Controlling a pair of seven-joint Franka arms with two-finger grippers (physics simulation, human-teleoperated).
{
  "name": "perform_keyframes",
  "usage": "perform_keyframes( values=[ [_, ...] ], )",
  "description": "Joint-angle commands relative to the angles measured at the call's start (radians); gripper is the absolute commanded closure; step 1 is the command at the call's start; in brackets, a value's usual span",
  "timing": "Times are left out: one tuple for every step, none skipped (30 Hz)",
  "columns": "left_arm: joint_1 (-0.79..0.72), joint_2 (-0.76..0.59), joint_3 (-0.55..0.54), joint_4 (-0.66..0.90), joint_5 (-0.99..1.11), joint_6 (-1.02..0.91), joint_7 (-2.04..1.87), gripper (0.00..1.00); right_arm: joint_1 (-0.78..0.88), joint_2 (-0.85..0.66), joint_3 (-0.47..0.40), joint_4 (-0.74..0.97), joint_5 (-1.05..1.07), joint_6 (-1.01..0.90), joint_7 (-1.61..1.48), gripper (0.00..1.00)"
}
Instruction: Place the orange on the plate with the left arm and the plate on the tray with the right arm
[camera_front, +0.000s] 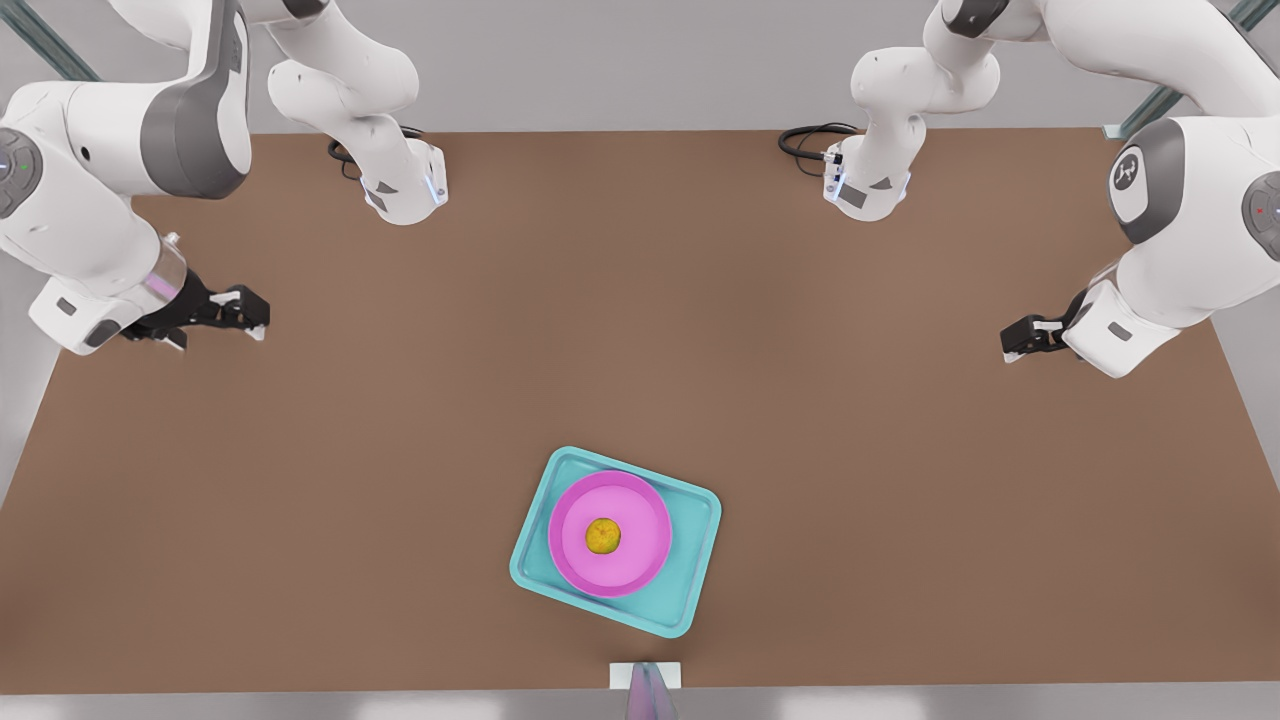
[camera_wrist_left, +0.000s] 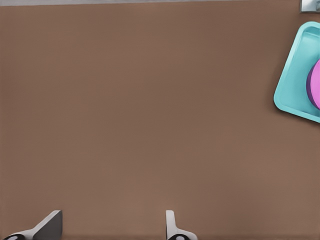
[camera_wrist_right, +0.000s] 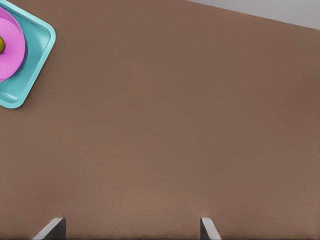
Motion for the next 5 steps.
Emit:
perform_keyframes(
  values=[
    [0.000, -0.001, 0.000, -0.001, 0.000, -0.003, -0.003, 0.00, -0.001, -0.010, 0.001, -0.003, -0.011, -0.055, -0.069, 0.00],
    [0.000, -0.001, 0.000, 0.001, 0.000, -0.003, -0.003, 0.00, -0.001, -0.012, 0.001, -0.003, -0.011, -0.055, -0.069, 0.00],
    [0.002, -0.001, 0.000, 0.001, 0.001, -0.002, -0.003, 0.00, -0.002, -0.013, 0.001, -0.003, -0.011, -0.053, -0.070, 0.00],
    [0.002, 0.000, 0.001, -0.004, 0.001, -0.003, -0.003, 0.00, -0.010, -0.018, 0.001, -0.003, -0.011, -0.053, -0.070, 0.00],
    [0.000, 0.008, 0.001, -0.002, 0.000, -0.003, -0.002, 0.00, -0.010, -0.019, 0.001, -0.003, -0.011, -0.055, -0.069, 0.00]
  ],
)
